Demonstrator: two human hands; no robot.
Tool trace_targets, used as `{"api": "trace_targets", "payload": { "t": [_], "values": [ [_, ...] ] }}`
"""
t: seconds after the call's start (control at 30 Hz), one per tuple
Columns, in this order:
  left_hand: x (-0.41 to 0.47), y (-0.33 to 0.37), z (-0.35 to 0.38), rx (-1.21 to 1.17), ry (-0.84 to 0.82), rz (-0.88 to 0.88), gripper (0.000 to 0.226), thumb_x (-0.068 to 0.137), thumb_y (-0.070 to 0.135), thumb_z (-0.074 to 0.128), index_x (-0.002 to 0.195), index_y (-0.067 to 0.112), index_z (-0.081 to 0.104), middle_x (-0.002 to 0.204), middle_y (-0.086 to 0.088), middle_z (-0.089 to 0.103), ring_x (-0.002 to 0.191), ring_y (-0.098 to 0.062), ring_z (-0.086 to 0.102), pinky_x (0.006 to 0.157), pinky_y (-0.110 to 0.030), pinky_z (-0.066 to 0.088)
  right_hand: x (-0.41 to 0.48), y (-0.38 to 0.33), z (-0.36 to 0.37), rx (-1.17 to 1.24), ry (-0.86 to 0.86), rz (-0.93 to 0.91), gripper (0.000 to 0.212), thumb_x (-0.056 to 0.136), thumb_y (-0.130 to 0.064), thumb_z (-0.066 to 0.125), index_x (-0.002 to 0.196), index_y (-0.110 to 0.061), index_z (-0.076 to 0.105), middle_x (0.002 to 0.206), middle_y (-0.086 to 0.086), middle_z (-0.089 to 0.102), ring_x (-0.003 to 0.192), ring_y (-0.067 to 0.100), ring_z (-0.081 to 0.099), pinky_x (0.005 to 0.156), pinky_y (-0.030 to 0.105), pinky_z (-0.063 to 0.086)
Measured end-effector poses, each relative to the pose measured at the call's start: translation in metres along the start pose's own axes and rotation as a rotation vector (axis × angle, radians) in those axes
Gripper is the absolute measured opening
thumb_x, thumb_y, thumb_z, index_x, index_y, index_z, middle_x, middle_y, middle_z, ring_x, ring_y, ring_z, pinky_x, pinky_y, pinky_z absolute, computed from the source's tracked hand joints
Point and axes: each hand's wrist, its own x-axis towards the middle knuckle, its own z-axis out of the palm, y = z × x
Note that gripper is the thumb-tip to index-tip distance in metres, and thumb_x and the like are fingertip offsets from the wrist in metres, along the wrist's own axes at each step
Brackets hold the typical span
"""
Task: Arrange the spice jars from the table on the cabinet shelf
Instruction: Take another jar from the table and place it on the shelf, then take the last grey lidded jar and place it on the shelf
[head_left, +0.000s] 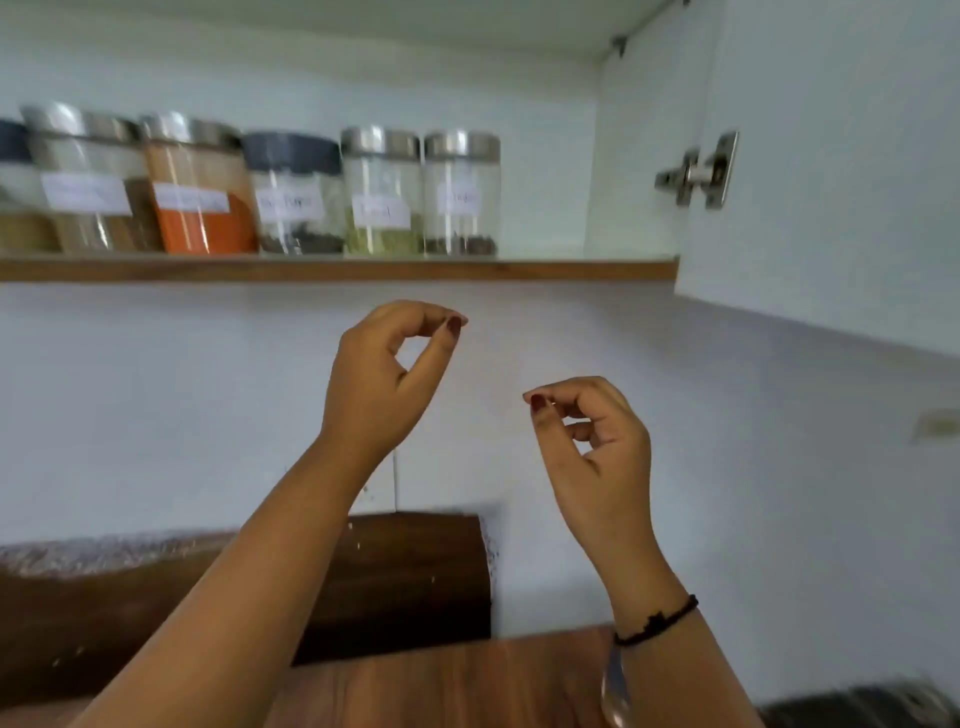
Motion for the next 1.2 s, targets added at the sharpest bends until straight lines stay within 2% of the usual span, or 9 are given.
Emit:
{"api": "trace_targets", "payload": {
  "t": [0.17,0.27,0.43,0.67,0.83,0.97,1.07,1.13,1.2],
  "values": [
    [-0.096,-0.004,0.014,-0.132,-0.156,-0.24,0.018,0.097,0.023,0.059,0.106,0.021,0.074,0.105,0.015,0.071,0.106,0.0,0.063,0.088,-0.011,0.046,-0.055,0.022,-0.02,0.004,-0.012,0.157,0.009,0.088,-0.008,0.066,0.09,-0.015,0.072,0.093,0.0,0.068,0.086,0.009,0.065,0.069,0.013,0.052],
    [-0.137,-0.005,0.022,-0.236,-0.173,-0.357,0.018,0.097,0.016,0.059,0.108,0.02,0.073,0.106,0.013,0.072,0.108,-0.006,0.065,0.09,-0.019,0.051,-0.083,0.034,-0.032,0.008,0.001,0.221,0.013,0.085,-0.027,0.064,0.091,-0.017,0.071,0.093,0.0,0.069,0.084,0.015,0.067,0.068,0.025,0.057],
    [-0.179,0.004,0.041,-0.382,-0.23,-0.452,0.023,0.096,0.007,0.058,0.116,0.011,0.069,0.112,0.007,0.072,0.111,-0.007,0.065,0.095,-0.022,0.052,-0.121,0.053,-0.047,-0.057,0.017,0.274,0.01,0.082,-0.034,0.061,0.09,-0.034,0.067,0.088,-0.006,0.069,0.082,0.01,0.067,0.069,0.015,0.054],
    [-0.22,0.004,0.074,-0.398,-0.363,-0.598,0.026,0.093,0.019,0.063,0.119,0.023,0.067,0.117,0.014,0.068,0.114,-0.005,0.062,0.096,-0.026,0.052,-0.156,0.075,-0.067,-0.158,0.108,0.455,0.009,0.086,-0.003,0.066,0.092,-0.004,0.071,0.082,0.004,0.07,0.074,0.012,0.067,0.069,0.025,0.058],
    [-0.249,-0.006,0.097,-0.414,-0.449,-0.678,0.031,0.093,0.009,0.062,0.12,0.023,0.066,0.116,0.017,0.068,0.111,-0.002,0.063,0.093,-0.025,0.054,-0.177,0.095,-0.095,-0.131,-0.06,0.663,0.019,0.088,-0.015,0.063,0.105,-0.024,0.066,0.097,-0.001,0.07,0.086,0.016,0.068,0.076,0.033,0.058],
    [-0.27,-0.024,0.124,-0.409,-0.522,-0.757,0.026,0.093,0.026,0.06,0.118,0.032,0.065,0.116,0.019,0.068,0.109,0.002,0.063,0.096,-0.027,0.052,-0.2,0.122,-0.099,-0.203,-0.015,0.696,0.036,0.081,-0.017,0.072,0.114,-0.026,0.06,0.102,-0.015,0.067,0.09,0.009,0.067,0.078,0.036,0.059],
    [-0.289,-0.037,0.149,-0.359,-0.618,-0.82,0.03,0.093,0.025,0.063,0.117,0.043,0.058,0.125,0.02,0.062,0.111,0.009,0.058,0.097,-0.02,0.051,-0.216,0.153,-0.1,-0.23,-0.014,0.743,0.056,0.07,-0.038,0.072,0.122,-0.03,0.054,0.111,-0.025,0.062,0.1,0.002,0.063,0.081,0.03,0.058],
    [-0.298,-0.049,0.167,-0.328,-0.683,-0.836,0.035,0.085,0.05,0.066,0.118,0.049,0.055,0.131,0.019,0.059,0.118,0.002,0.058,0.102,-0.029,0.05,-0.226,0.172,-0.103,-0.256,-0.069,0.784,0.071,0.066,-0.05,0.071,0.131,-0.036,0.045,0.124,-0.024,0.057,0.112,0.001,0.058,0.088,0.029,0.055],
    [-0.306,-0.062,0.187,-0.294,-0.82,-0.856,0.065,0.064,0.086,0.056,0.118,0.049,0.054,0.14,0.017,0.051,0.129,-0.01,0.053,0.108,-0.037,0.046,-0.233,0.192,-0.105,-0.287,-0.093,0.817,0.076,0.067,-0.047,0.073,0.135,-0.042,0.037,0.135,-0.02,0.05,0.122,0.003,0.051,0.097,0.029,0.05]
  ]
}}
